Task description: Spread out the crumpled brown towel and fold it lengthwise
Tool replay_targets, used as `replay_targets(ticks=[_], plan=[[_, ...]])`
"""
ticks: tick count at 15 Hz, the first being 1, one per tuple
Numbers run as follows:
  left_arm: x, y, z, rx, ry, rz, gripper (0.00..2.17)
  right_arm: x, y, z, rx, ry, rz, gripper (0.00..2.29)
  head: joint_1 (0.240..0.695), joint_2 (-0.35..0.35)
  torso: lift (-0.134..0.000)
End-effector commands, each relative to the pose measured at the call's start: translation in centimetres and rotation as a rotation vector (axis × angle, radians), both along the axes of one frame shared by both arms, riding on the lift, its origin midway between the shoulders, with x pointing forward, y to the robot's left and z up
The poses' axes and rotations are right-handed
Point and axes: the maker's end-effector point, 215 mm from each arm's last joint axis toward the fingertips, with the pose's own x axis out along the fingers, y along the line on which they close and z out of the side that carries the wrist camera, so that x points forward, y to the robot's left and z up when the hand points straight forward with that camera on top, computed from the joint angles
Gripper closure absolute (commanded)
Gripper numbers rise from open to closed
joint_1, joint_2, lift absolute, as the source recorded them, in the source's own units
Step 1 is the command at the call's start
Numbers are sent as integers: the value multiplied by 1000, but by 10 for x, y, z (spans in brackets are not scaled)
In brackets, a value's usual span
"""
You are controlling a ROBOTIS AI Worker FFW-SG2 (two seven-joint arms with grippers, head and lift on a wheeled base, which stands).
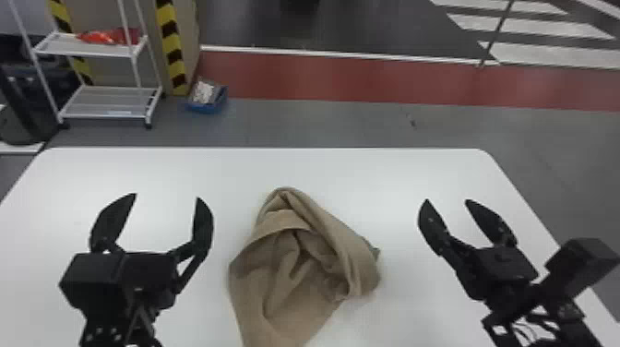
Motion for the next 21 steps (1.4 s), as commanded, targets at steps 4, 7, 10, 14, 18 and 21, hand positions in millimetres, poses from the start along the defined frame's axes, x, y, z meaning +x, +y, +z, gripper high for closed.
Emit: replay_targets(ticks=[4, 7, 10, 14, 18, 21], plan=[[-1, -1, -2, 0, 5, -1, 134, -2, 2, -1, 3, 5, 9, 208, 695, -118, -124], [-1, -1, -1, -1, 3, 0, 134, -2, 2, -4, 4, 14, 9, 208, 695, -118, -124], [-1, -1, 1, -2, -1, 0, 134, -2, 2, -3, 4, 11, 10, 208, 695, -117, -124], [-3, -3, 6, -3, -23, -10, 134, -2, 2, -3, -1, 16, 12, 208, 695, -118, -124], [-5, -3, -3, 0, -3, -9, 134, -2, -1, -18, 2, 47, 24, 208, 695, -121, -124], [-6, -2, -6, 0, 1, -5, 134, -2, -3, -34, -4, 86, 27, 218, 695, -123, -124]])
